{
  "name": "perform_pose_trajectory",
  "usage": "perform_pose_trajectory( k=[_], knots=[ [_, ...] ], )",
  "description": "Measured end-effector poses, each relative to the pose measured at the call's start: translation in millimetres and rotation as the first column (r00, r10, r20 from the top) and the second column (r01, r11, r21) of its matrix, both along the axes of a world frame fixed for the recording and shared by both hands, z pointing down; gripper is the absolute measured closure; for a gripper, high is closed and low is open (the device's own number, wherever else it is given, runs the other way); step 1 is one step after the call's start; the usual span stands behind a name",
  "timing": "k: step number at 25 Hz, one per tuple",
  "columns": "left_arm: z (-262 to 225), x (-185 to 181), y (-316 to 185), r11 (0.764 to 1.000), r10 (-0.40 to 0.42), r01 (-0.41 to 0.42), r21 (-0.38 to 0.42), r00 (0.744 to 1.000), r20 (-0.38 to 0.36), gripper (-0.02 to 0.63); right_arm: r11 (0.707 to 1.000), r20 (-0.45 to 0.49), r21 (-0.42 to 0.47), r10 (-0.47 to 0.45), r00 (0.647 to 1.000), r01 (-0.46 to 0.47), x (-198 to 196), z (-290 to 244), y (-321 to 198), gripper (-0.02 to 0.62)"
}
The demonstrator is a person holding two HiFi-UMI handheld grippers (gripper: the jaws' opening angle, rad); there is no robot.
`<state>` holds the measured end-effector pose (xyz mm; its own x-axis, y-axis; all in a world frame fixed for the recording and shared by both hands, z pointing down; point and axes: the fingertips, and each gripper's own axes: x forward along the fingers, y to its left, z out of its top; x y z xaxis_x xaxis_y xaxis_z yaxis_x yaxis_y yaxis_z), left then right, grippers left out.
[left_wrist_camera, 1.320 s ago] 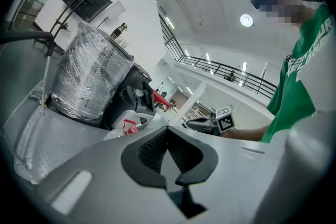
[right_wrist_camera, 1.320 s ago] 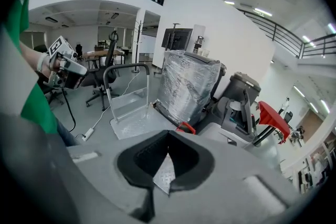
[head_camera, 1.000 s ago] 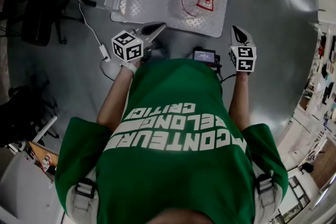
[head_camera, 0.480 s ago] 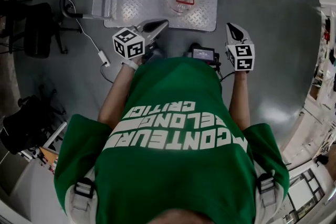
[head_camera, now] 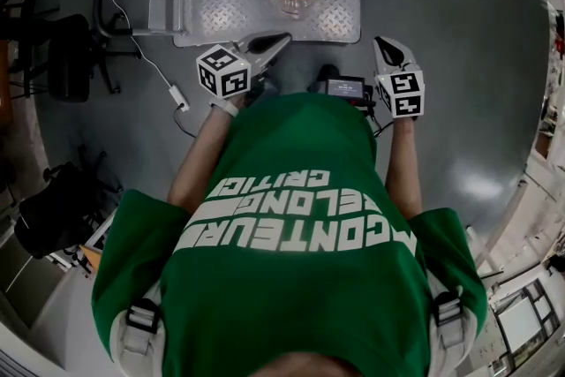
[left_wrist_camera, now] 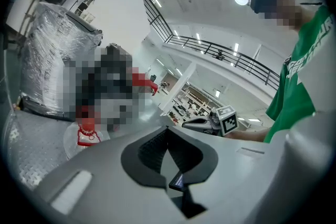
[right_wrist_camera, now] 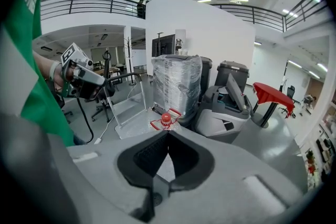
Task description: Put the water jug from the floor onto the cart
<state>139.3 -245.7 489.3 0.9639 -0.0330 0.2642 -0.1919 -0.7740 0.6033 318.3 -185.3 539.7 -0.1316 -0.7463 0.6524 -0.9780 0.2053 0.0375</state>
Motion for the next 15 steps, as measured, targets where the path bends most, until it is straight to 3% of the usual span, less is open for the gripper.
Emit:
perform_pose_trajectory(
  k=[15],
  knots=[
    [1,22,10,1.0,0.011,-0.011,-0.001,1.0,-0.002,0.597,0.999,0.019,-0.026,-0.021,1.0,0.021,6,9,10,0.601]
  ],
)
